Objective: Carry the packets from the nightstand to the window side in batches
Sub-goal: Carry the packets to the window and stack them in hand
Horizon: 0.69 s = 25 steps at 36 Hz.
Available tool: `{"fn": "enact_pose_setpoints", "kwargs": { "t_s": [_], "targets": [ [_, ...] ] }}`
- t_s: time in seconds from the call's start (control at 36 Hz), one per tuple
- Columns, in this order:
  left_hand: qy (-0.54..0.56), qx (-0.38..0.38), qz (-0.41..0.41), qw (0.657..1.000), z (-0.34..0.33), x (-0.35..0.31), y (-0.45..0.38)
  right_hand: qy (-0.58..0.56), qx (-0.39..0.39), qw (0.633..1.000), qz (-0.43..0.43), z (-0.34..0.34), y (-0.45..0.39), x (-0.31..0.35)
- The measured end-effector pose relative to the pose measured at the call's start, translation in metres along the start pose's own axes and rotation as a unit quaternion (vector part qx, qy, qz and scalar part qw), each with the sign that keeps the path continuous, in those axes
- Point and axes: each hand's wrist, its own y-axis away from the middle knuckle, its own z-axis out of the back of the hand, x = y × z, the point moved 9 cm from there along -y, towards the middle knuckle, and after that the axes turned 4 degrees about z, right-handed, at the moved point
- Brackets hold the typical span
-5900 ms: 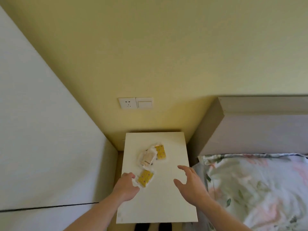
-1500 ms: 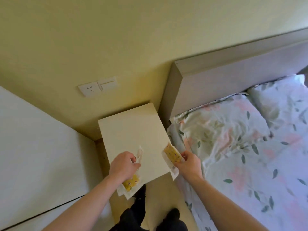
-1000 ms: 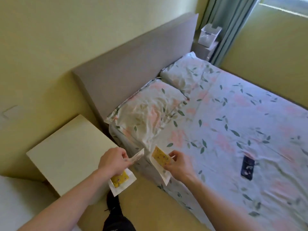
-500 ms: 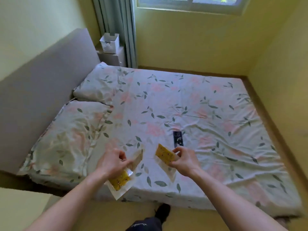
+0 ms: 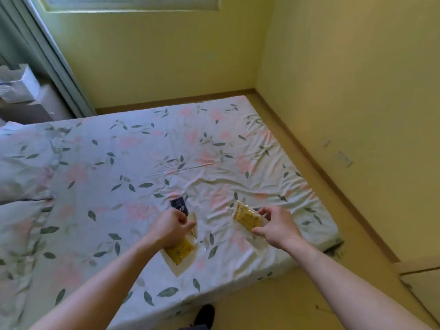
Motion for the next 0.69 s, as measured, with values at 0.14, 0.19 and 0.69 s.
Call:
{"fn": "enact_pose_setpoints", "kwargs": {
  "t_s": [0.14, 0.19, 0.69],
  "targets": [
    [-0.046, -0.014, -0.049, 0.998, -0.026, -0.089, -0.014, -0.017, -0.015, 1.000, -0.018, 0.051, -0.013, -0.061],
    [-0.050, -0.013, -0.056, 0.997, -0.039, -0.123, -0.012, -0.018, -0.019, 1.000, -0.012, 0.072, -0.018, -0.083],
    [0.058, -0.039, -0.020, 0.997, -0.162, -0.346, 0.027, 0.011, 0.006, 0.999, 0.036, 0.273, -0.051, -0.268]
  ]
}}
